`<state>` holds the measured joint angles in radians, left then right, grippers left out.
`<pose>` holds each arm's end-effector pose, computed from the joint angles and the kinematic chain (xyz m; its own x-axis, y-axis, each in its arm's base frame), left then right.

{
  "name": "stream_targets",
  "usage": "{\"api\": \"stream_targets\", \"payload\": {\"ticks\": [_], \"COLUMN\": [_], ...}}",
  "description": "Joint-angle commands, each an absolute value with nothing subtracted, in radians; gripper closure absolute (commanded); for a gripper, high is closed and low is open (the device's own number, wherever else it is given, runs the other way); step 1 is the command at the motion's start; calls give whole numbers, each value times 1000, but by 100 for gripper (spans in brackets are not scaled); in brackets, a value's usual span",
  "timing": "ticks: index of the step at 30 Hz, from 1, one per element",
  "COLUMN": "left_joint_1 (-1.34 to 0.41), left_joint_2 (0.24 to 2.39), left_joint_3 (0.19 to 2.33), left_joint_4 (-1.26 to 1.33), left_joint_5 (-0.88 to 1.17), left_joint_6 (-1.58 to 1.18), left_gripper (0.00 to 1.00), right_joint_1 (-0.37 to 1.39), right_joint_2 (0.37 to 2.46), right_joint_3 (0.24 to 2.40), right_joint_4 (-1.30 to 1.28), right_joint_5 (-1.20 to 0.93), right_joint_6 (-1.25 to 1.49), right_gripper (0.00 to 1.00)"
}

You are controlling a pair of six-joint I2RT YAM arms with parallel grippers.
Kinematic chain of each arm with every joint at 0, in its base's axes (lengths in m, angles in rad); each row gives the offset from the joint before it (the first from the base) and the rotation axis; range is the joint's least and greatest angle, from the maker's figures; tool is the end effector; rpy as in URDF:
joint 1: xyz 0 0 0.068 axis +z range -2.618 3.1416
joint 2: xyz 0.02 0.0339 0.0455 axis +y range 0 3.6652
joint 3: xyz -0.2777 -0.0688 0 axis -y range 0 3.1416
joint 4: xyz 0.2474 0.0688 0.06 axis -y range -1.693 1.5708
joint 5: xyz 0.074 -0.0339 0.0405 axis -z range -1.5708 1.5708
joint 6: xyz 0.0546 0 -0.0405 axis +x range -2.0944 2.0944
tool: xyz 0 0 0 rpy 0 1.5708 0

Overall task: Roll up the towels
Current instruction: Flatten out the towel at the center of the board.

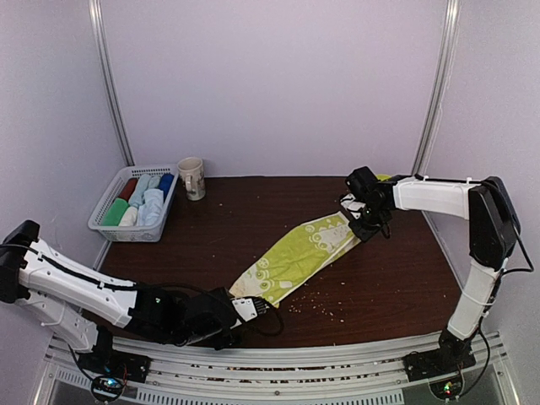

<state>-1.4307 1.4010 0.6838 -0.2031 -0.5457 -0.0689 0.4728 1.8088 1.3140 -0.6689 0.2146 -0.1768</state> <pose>0.0660 -0.2654 0.1738 -0.1661 0.7565 -0.6326 0.7929 0.4838 0.3704 0.3455 0.1637 0.2018 -0.7397 -0.5714 -0.3554 -0.5079 0.8206 -0.2621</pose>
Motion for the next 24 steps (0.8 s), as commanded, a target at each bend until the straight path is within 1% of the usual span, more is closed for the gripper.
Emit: {"api": "stream_targets", "payload": {"ticks": [1,5,8,10,13,14,17,18,20,22,23,24], "left_joint_1": [-1442,-1442,-1442,-1443,-1442,-1442,-1442,-1443,-1442,-1442,-1442,-1442], "left_joint_2": [1424,1471,1517,1545,1561,1560,1561,1563,1569,1577,1584,1588], "left_joint_3": [726,739,756,764,773,774,777,779,783,790,795,799], "left_joint_4": [-233,-239,-238,-238,-238,-239,-239,-240,-241,-239,-239,-239], "left_joint_5": [-662,-706,-707,-703,-693,-687,-685,-686,-686,-688,-691,-698], "left_joint_6": [-53,-43,-26,-17,-4,-2,3,4,7,11,13,13], "left_gripper": [22,29,41,45,49,51,62,67,79,95,100,100], "right_joint_1": [467,466,466,466,467,467,466,467,466,466,466,467], "right_joint_2": [1794,1788,1787,1784,1785,1785,1782,1784,1782,1779,1775,1770], "right_joint_3": [1335,1333,1331,1329,1329,1329,1330,1330,1330,1330,1330,1330], "right_joint_4": [-657,-657,-659,-659,-659,-660,-660,-660,-661,-663,-664,-666], "right_joint_5": [177,170,170,170,172,170,169,170,170,169,170,170], "right_joint_6": [-175,-172,-172,-171,-172,-170,-170,-170,-170,-170,-170,-169], "right_gripper": [100,100,100,100,100,100,100,100,100,100,100,100]}}
